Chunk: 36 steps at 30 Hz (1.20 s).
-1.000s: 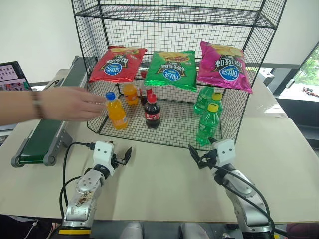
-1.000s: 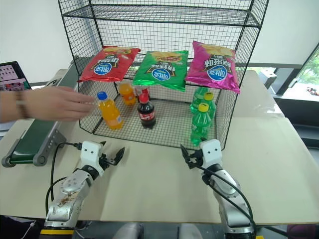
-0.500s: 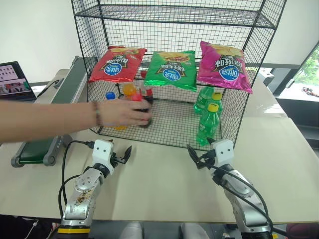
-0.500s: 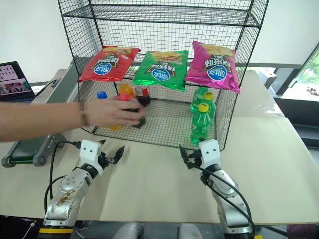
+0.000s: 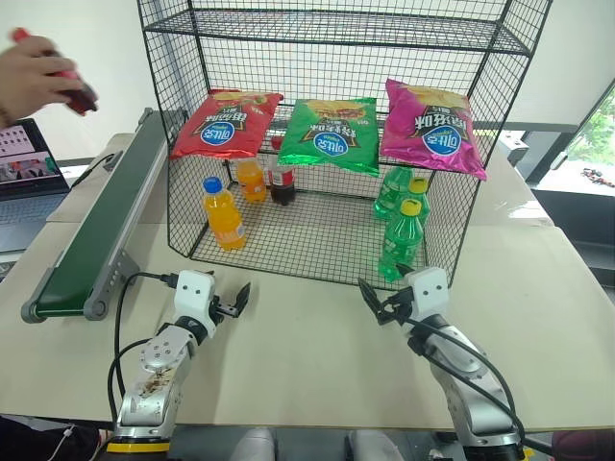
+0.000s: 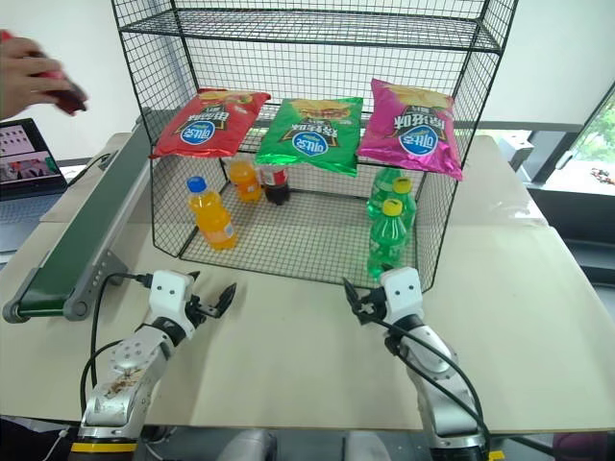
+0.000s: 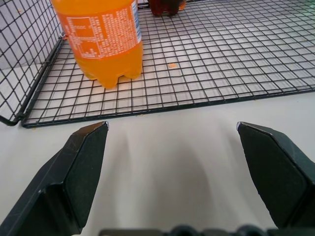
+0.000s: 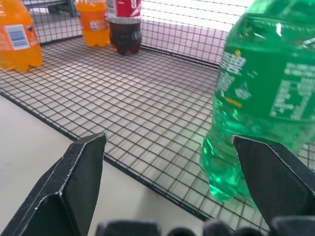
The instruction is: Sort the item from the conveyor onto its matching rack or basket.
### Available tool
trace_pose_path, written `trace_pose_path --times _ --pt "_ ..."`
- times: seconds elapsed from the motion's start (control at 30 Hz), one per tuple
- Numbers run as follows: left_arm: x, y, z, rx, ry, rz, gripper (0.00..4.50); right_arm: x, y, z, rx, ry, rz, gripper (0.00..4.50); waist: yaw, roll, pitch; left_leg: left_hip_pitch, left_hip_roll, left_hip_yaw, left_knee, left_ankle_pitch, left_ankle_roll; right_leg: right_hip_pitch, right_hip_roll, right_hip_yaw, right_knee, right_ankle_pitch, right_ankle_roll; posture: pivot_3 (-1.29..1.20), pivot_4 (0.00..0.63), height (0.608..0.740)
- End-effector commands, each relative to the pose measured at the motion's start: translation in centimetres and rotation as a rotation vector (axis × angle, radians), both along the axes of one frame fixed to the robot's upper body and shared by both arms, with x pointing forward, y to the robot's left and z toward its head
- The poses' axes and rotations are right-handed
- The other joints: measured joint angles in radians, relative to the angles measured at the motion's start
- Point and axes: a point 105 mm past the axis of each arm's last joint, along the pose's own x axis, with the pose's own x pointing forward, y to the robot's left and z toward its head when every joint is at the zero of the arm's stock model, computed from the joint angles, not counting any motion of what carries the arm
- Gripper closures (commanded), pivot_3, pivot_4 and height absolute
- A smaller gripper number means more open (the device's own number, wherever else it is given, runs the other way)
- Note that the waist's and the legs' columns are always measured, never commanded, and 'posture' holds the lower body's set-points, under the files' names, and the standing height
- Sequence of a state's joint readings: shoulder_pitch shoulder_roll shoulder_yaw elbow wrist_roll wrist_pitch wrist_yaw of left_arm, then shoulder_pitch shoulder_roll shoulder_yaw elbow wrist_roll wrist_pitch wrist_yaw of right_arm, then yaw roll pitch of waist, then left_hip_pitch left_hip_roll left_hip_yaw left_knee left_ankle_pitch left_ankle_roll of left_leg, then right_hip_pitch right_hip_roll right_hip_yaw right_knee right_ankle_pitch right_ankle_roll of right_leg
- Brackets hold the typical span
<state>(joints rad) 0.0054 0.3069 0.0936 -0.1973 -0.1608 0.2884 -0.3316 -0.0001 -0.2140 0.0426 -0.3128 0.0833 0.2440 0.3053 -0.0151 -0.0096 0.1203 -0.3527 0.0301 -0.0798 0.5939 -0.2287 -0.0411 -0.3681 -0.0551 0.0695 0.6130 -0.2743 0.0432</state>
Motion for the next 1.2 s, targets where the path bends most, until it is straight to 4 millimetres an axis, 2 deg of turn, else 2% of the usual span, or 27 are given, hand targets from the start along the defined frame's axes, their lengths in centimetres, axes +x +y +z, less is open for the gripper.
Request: trace_pose_path --times 0.03,0.5,0.67,0.8,0.87,0.97,1.2 --pt "-0.2 0.1 1.5 0.002 -0.052 0.001 0.05 0.0 0.4 1.4 0.013 -0.059 0.02 0.0 0.0 0.0 0.0 0.0 0.0 0.0 0.0 0.0 0.0 0.0 0.0 0.0 0.0 0.0 0.0 0.0 0.15 0.738" --pt "-0.2 -0.4 1.5 -0.033 -0.051 -0.018 0.05 -0.3 -0.3 1.6 -0.013 -0.061 0.037 0.0 0.0 0.0 0.0 0.0 0.0 0.0 0.0 0.0 0.0 0.0 0.0 0.0 0.0 0.0 0.0 0.0 0.15 0.738" --pt "-0.8 0.9 3.9 -0.089 -0.102 -0.024 0.05 -0.1 -0.3 2.9 0.005 -0.061 0.125 0.0 -0.003 0.0 0.0 0.0 0.0 0.0 0.0 0.0 0.0 0.0 0.0 0.0 0.0 0.0 0.0 0.0 0.15 0.738" --pt "-2.6 3.2 6.9 -0.028 -0.177 0.03 0.05 -0.5 1.4 4.2 0.011 -0.048 0.306 0.0 -0.008 0.0 0.0 0.0 0.001 0.0 0.0 0.0 0.0 0.0 0.001 0.0 0.0 0.0 0.0 0.0 0.15 0.738" --pt "-3.7 4.5 8.6 -0.064 -0.22 0.094 0.05 -0.9 2.3 4.8 0.013 -0.043 0.393 0.0 -0.009 0.0 0.0 0.0 0.001 0.0 0.0 -0.001 0.001 0.0 0.0 0.0 0.0 0.0 0.0 0.0 0.15 0.738" --pt "-5.3 6.9 11.3 -0.093 -0.292 0.215 0.05 -1.5 4.3 7.0 0.03 -0.073 0.581 0.0 -0.009 -0.001 0.001 0.0 0.001 0.0 0.0 -0.001 0.001 0.0 0.0 0.0 0.0 0.0 0.0 0.0 0.15 0.738" --pt "-7.7 13.8 13.2 -0.097 -0.351 0.497 0.05 -2.4 8.2 10.6 0.035 -0.087 0.937 0.0 -0.002 -0.001 0.001 0.001 0.002 -0.001 0.003 -0.001 0.001 0.001 0.001 -0.001 0.001 0.0 0.0 0.0 0.15 0.738"
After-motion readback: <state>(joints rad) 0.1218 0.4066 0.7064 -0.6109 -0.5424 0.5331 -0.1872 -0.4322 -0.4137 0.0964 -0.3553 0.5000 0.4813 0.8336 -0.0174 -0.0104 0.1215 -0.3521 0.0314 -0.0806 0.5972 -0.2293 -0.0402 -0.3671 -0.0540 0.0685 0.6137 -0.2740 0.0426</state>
